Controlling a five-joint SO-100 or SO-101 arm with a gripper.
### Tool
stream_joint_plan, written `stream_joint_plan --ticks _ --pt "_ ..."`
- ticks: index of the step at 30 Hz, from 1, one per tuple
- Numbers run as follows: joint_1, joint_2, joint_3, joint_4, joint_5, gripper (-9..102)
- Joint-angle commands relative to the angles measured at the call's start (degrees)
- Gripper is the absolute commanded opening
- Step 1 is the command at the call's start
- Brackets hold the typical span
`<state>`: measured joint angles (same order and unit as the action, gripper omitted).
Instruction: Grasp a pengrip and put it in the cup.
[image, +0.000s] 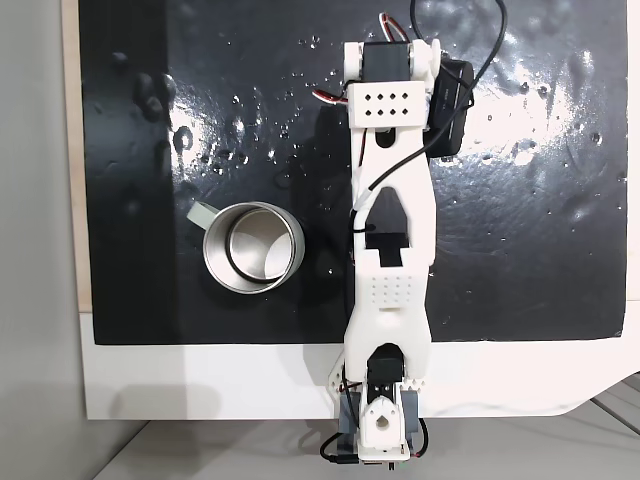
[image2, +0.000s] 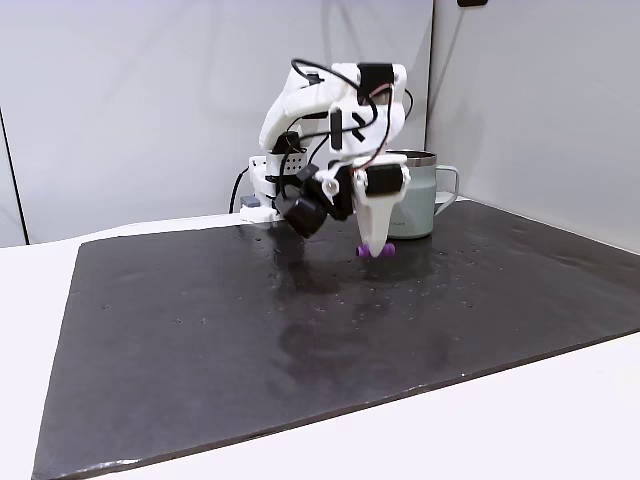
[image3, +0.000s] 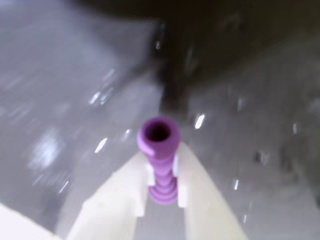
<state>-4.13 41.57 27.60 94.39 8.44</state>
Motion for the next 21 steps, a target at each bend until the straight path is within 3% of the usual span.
stream_joint_plan --ticks 1,11,21 --pt "1.67 15.12 3.25 1.41 -0.97 0" --pt "-0.18 35.95 10.46 1.67 -2.64 0" --pt "-14.85 51.06 23.73 1.67 -3.52 0"
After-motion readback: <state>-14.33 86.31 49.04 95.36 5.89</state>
